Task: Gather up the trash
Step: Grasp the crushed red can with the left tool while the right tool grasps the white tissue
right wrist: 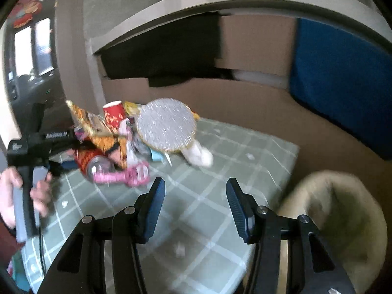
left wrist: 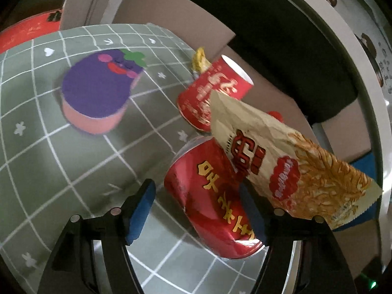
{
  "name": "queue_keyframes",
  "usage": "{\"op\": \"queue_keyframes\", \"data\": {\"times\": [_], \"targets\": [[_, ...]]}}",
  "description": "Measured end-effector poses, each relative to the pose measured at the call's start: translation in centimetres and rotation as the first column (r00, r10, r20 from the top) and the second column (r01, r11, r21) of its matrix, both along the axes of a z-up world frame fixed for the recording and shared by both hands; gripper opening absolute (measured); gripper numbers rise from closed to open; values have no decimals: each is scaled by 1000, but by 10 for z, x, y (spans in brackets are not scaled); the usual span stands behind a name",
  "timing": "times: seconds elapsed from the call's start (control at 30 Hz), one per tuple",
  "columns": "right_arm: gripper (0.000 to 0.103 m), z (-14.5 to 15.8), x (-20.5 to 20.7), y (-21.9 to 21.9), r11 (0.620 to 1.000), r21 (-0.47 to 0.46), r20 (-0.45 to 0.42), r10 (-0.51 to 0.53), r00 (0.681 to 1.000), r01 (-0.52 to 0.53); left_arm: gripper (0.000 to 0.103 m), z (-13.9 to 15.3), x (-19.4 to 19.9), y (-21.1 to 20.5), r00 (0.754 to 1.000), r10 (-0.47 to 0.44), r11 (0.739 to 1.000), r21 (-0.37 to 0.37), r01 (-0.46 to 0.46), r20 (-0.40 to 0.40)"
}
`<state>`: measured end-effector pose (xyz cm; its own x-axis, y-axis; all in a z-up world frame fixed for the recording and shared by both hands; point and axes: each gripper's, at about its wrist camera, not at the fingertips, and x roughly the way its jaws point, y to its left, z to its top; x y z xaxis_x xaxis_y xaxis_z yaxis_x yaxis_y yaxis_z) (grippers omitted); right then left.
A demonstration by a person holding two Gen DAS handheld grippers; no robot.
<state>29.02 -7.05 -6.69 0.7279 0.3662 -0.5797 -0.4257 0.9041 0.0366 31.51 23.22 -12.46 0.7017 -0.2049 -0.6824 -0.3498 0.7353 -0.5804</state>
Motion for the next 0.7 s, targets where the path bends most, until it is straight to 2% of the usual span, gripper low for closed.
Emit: {"op": "queue_keyframes", "data": {"times": [0.07, 0.13, 0.3, 0.5, 0.6, 0.7], "targets": [[50, 2, 23, 9, 1000, 13, -27, 29, 999, -28, 58, 1, 0, -3, 1000, -14, 1000, -20, 14, 9], [50, -1, 38, 16, 999, 14, -47, 42, 998, -42, 54, 7, -3, -6, 1000, -9, 1000, 4, 8, 24], [50, -22, 77, 34, 995, -77, -114, 53, 992, -62, 53, 25, -23, -21, 997, -47, 987, 157, 36, 67], [49, -44, 110, 44, 988, -139, -170, 41, 985, -65, 53, 41, -58, -37, 990, -121, 955, 279, 96, 75], [30, -49, 116, 48, 986, -132, -224, 67, 972, -98, 53, 43, -74, -40, 984, -166, 951, 275, 141, 69], [17, -44, 102, 49, 982, -156, -205, 75, 976, -108, 53, 43, -81, -41, 979, -193, 952, 255, 172, 61]]}}
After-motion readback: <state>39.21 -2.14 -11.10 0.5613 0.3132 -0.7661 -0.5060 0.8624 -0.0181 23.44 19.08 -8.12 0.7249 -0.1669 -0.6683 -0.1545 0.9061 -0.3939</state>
